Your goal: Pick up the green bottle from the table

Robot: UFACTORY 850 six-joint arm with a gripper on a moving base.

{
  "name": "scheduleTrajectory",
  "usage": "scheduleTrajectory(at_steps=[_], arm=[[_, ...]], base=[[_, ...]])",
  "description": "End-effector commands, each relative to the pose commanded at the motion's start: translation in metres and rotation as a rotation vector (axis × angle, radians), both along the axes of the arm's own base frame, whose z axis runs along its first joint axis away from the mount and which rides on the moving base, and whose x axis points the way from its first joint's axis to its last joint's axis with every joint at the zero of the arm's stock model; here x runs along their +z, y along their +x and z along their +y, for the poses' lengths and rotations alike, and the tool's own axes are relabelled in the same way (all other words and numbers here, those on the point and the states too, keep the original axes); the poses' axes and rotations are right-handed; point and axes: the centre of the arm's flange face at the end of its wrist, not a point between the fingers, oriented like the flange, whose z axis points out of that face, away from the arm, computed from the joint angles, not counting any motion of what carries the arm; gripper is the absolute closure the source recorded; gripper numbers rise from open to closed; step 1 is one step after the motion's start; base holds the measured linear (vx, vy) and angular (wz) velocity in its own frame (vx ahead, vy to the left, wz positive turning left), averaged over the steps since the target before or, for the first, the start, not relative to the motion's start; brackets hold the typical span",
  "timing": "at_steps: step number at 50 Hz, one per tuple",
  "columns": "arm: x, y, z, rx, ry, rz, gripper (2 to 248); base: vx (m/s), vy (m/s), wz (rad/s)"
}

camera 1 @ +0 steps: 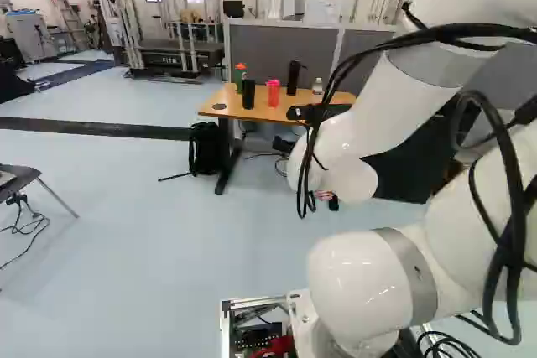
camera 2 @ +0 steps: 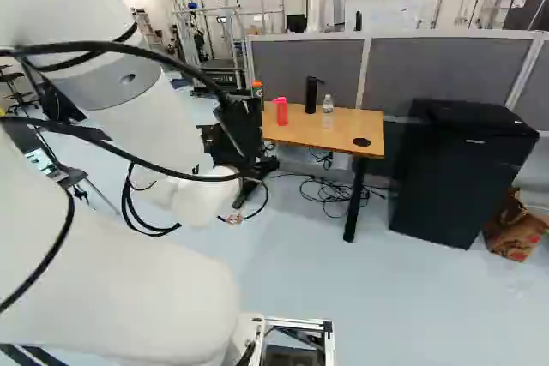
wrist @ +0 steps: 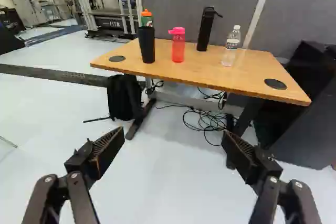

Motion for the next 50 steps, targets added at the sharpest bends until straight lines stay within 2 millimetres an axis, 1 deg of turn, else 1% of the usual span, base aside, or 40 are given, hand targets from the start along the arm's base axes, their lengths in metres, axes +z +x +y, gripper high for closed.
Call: scheduleTrajectory(at_steps=[11,28,50], arm=[[0.0,0.0,0.0,0.0,0.0,0.0,3],[0.0,0.0,0.0,0.0,0.0,0.0,3],[0.0,0.0,0.0,0.0,0.0,0.0,3]], base=[[0.084,0.011,-0.058],[0.242,0.009,-0.027],[0.276,0.094,-0.045]])
